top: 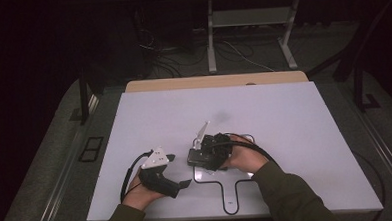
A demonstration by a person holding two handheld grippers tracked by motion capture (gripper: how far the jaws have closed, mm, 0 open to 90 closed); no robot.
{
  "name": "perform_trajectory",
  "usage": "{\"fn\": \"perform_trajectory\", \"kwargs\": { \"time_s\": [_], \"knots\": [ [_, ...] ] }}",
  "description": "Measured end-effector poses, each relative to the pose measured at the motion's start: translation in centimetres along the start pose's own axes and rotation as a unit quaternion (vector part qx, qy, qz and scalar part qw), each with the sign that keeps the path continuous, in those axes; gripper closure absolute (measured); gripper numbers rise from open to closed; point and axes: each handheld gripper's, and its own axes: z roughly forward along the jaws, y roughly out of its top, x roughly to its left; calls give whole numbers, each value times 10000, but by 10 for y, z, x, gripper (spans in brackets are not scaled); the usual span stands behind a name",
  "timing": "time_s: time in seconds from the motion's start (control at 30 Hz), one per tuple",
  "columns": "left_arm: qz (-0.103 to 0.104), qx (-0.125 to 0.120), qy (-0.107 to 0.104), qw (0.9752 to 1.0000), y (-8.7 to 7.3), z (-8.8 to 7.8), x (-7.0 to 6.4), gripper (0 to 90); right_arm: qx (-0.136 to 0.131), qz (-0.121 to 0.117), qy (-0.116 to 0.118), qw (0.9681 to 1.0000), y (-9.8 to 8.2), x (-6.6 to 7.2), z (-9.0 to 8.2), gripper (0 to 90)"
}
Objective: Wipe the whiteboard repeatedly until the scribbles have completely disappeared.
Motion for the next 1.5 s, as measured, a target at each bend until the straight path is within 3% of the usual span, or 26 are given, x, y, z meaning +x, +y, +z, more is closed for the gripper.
{"fn": "perform_trajectory", "kwargs": {
  "time_s": [0.13,0.37,0.5,0.6,0.7,0.83,0.9,1.17,1.5],
  "knots": [
    [7,-6,-3,10000,0,0,0,0,16,37,-61,10000,0,-2,0,388],
    [44,29,2,10000,0,0,1,0,13,-252,-24,9997,-1,16,-2,388],
    [53,35,5,10000,0,0,0,0,23,-289,4,9996,-2,23,-4,388],
    [63,42,3,10000,0,0,0,0,18,-292,43,9996,-2,22,-3,389],
    [43,42,1,10000,0,1,0,0,55,-257,-126,9996,-1,19,-3,389],
    [26,36,6,10000,-1,1,0,0,56,-233,-149,9996,-1,13,-2,388],
    [42,58,17,10000,-1,1,0,0,76,-290,-202,9993,0,15,-2,388],
    [50,44,20,10000,0,1,0,0,112,-400,-41,9991,-1,29,-5,389],
    [33,53,16,10000,-1,1,0,0,87,-172,-162,9997,-6,14,-5,388]
  ]
}}
